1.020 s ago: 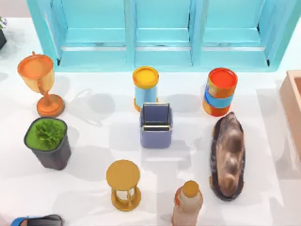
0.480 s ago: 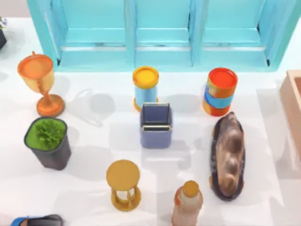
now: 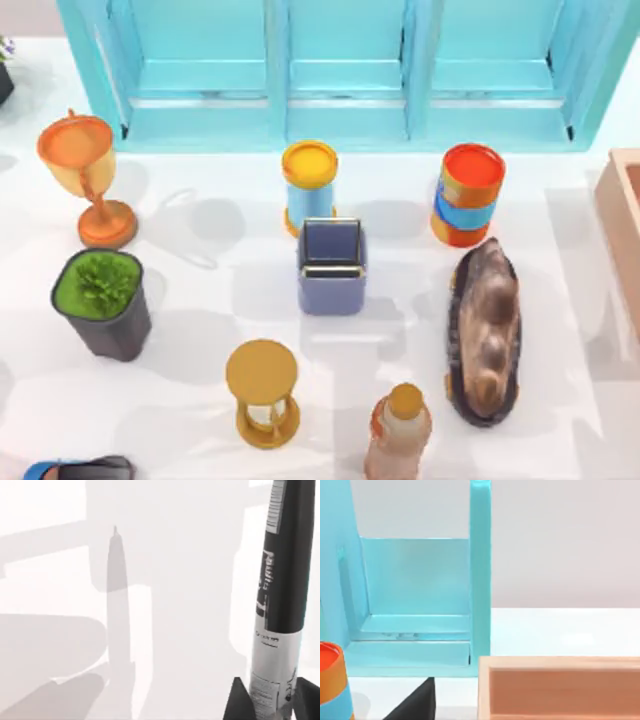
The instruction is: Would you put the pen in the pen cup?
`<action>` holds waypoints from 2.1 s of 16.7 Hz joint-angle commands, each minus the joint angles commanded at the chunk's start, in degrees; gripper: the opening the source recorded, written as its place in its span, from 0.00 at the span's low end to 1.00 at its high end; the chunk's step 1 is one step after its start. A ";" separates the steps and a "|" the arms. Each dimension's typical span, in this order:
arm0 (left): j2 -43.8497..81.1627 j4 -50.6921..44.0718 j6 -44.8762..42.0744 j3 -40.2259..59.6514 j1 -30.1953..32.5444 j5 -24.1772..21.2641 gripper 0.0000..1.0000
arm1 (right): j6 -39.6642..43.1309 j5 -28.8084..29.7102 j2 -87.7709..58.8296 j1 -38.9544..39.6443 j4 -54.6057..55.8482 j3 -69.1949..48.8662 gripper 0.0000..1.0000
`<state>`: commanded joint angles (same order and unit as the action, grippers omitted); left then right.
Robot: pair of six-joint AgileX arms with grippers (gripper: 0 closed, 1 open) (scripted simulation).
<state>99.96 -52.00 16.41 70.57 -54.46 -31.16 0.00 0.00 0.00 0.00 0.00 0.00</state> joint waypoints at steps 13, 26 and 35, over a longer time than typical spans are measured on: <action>-10.33 -8.09 -6.19 1.02 -3.26 1.76 0.00 | 0.00 0.00 0.00 0.00 0.00 0.00 1.00; -5.15 30.83 4.98 5.58 51.69 56.84 0.00 | 0.00 0.00 0.00 0.00 0.00 0.00 1.00; 11.13 55.11 8.56 6.93 99.82 108.02 0.00 | 0.00 0.00 0.00 0.00 0.00 0.00 1.00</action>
<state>111.09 3.11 24.97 77.50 45.36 76.86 0.00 0.00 0.00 0.00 0.00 0.00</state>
